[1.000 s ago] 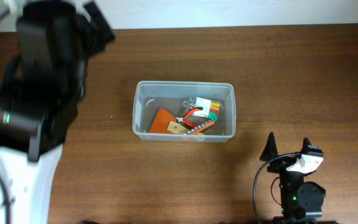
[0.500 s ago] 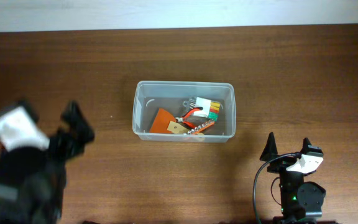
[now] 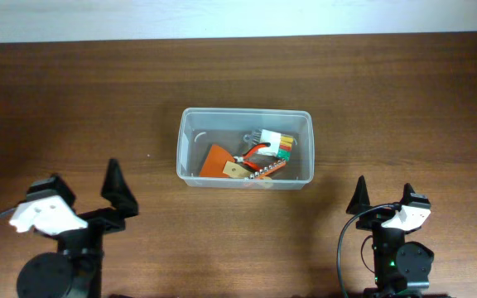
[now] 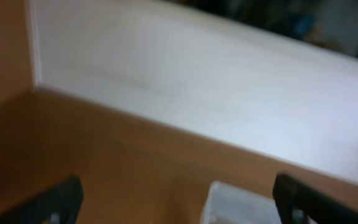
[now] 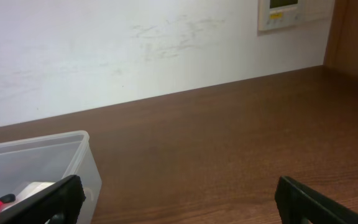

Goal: Pack container

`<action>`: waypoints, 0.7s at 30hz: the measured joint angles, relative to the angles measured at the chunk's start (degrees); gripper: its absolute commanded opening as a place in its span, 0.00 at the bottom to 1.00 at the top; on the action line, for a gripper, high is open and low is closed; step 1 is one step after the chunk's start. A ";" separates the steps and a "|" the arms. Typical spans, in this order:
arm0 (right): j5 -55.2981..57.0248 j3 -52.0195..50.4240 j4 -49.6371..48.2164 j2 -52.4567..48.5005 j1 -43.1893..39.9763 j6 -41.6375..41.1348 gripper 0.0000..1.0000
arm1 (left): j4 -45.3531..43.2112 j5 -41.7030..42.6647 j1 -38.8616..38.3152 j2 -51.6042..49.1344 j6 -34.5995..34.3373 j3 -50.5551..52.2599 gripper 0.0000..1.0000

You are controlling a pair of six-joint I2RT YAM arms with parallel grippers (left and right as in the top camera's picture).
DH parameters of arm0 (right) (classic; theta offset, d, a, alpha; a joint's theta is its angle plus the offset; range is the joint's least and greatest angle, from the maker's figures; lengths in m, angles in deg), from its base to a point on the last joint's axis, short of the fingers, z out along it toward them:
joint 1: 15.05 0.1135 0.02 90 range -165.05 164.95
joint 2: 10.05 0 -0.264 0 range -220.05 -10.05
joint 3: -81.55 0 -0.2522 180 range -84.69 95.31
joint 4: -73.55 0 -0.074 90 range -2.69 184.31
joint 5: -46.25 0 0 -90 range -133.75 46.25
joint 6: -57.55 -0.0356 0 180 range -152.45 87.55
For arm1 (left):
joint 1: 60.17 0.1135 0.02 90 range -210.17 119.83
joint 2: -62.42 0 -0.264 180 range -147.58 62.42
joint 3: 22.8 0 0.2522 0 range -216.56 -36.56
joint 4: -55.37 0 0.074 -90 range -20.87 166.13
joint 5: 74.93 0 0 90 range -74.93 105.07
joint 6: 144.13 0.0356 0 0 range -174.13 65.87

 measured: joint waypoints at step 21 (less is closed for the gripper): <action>0.00 0.00 0.00 0.00 0.02 0.00 0.99 | -11.96 13.33 7.10 13.94 23.74 23.45 0.99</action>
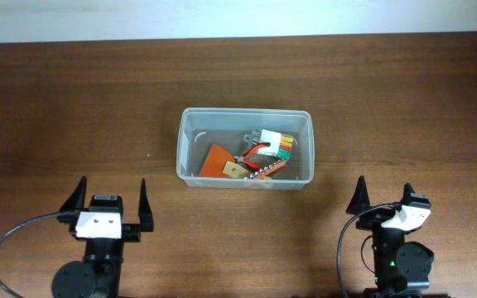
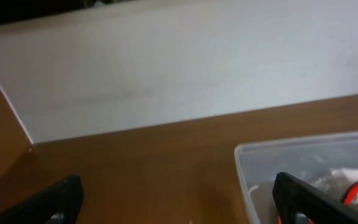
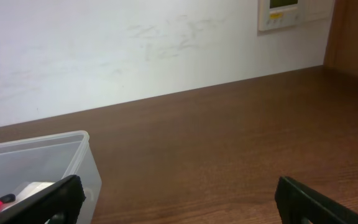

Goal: Pack container

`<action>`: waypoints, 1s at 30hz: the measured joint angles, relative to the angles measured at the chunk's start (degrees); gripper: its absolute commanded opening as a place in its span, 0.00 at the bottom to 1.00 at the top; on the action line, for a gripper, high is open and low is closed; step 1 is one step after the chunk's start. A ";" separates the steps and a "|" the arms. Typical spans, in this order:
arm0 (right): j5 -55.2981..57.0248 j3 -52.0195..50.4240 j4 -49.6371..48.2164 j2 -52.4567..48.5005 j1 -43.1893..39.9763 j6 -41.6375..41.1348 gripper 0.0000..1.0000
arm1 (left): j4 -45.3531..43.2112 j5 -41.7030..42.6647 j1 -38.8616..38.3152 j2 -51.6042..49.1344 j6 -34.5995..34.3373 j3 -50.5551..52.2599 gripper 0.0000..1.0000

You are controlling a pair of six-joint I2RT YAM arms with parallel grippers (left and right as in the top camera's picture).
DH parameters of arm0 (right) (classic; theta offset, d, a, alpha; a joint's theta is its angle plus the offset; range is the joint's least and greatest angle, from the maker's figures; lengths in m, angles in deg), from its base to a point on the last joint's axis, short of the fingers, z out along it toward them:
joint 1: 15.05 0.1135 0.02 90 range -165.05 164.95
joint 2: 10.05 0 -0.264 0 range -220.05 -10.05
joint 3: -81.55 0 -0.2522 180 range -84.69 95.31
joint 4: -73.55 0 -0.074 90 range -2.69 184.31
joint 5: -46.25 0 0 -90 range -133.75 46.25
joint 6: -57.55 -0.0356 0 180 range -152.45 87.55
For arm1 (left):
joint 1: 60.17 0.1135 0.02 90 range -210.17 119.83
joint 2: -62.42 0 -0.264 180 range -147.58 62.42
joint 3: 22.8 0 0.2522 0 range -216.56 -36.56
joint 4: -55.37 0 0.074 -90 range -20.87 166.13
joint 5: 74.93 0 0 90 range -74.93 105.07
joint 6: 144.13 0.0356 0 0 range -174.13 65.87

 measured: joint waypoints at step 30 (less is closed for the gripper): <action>0.00 0.00 0.02 0.00 -0.02 0.00 0.99 | -2.45 3.87 6.64 9.57 0.00 15.58 0.99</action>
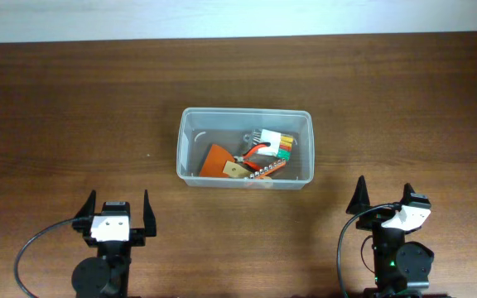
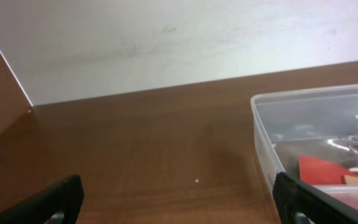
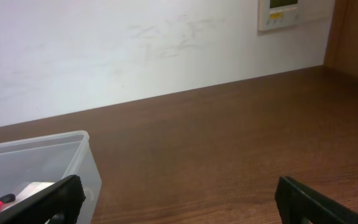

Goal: Pack container

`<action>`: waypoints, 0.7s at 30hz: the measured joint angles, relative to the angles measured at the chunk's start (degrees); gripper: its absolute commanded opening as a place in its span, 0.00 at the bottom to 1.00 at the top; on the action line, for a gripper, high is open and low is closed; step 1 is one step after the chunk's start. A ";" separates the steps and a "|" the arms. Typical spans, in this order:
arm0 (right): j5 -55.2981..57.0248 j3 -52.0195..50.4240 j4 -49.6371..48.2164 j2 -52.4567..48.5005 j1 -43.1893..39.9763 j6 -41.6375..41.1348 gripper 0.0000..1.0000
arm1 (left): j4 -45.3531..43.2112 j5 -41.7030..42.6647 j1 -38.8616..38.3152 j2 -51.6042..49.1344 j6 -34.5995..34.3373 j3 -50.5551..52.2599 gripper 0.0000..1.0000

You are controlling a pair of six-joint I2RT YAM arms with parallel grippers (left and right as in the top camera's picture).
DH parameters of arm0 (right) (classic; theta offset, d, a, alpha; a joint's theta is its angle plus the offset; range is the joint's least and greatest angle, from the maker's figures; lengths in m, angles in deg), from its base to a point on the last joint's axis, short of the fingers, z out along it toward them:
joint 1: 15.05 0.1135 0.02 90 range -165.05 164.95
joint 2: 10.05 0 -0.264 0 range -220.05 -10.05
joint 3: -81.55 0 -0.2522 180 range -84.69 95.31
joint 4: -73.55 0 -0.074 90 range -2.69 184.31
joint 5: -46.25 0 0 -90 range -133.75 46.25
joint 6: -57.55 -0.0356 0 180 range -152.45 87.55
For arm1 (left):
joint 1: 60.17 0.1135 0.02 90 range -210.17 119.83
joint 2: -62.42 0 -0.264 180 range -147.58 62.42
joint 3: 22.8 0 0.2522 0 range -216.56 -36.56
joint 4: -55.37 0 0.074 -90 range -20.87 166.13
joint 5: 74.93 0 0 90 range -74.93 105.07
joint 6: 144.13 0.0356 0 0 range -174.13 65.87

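Note:
A clear plastic container [image 1: 190, 149] stands at the table's middle, holding an orange piece [image 1: 216, 160], a red-handled tool and a white block with coloured stripes [image 1: 277, 142]. Its wall also shows in the left wrist view [image 2: 263, 140] and the right wrist view [image 3: 82, 158]. My left gripper [image 1: 115, 207] rests open near the front edge, left of the container, nothing between its fingers. My right gripper [image 1: 382, 199] rests open at the front right, also empty.
The brown wooden table [image 1: 73, 108] runs back to a white wall [image 3: 135, 50]. A wall-mounted panel [image 3: 288, 12] hangs at the upper right in the right wrist view. A small white speck [image 2: 196, 181] lies on the table ahead of the left gripper.
My left arm has shifted slightly right and nearer the front edge, its view now lower and level. The right arm and the container's contents have not moved.
My left gripper was first turned askew at the far left front, open. Then it stood squared toward the container, farther right. Now it sits a little lower by the front edge. The right gripper stayed open at the front right throughout.

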 measured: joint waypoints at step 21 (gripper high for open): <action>0.00 0.00 0.00 0.00 0.00 -0.02 0.99 | -11.32 -1.33 0.04 0.26 0.00 9.31 0.99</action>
